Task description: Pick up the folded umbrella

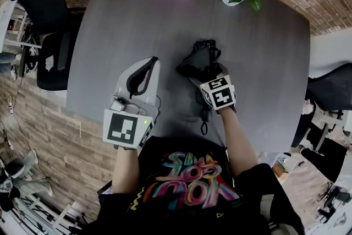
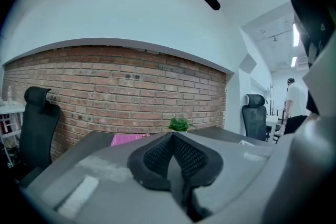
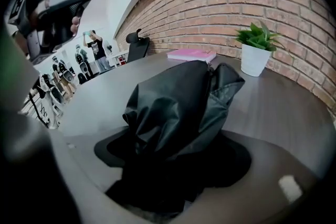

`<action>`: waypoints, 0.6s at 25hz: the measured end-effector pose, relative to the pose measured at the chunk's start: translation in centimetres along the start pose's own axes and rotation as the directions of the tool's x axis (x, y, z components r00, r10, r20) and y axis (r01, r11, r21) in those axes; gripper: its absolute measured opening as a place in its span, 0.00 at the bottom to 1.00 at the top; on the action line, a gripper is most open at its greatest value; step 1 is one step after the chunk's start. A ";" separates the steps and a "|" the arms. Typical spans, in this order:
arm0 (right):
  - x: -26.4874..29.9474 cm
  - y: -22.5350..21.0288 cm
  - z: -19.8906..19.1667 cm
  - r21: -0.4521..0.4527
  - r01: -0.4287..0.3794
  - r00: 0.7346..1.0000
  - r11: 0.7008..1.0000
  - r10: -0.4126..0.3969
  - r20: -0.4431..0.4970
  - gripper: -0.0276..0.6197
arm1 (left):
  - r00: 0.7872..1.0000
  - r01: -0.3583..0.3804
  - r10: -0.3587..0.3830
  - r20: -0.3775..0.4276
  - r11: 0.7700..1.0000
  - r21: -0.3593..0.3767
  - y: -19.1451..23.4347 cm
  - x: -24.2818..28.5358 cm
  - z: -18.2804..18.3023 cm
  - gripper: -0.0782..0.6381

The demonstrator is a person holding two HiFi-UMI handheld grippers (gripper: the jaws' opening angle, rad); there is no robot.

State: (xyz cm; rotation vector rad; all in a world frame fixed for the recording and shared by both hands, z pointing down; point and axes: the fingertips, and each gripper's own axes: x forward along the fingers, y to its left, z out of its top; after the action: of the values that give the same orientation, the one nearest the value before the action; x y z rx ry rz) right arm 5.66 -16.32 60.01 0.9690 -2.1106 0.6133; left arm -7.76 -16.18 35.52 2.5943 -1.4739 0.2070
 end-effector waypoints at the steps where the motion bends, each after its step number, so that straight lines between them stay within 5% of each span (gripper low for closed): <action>1: -0.1 -0.1 0.0 0.007 0.001 1.000 1.000 -0.001 0.001 0.64 | 1.000 0.002 -0.002 0.002 1.000 0.001 -0.1 0.0 0.1 0.11; 15: -1.8 0.3 0.7 0.082 -0.010 0.999 0.997 0.006 0.051 0.54 | 0.999 -0.001 0.000 0.037 1.000 0.019 0.4 -0.6 1.7 0.11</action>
State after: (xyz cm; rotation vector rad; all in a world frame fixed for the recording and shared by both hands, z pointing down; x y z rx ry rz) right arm 5.98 -15.77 58.15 1.0318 -2.1485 0.6905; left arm -8.37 -16.23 33.74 2.6267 -1.4915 0.1739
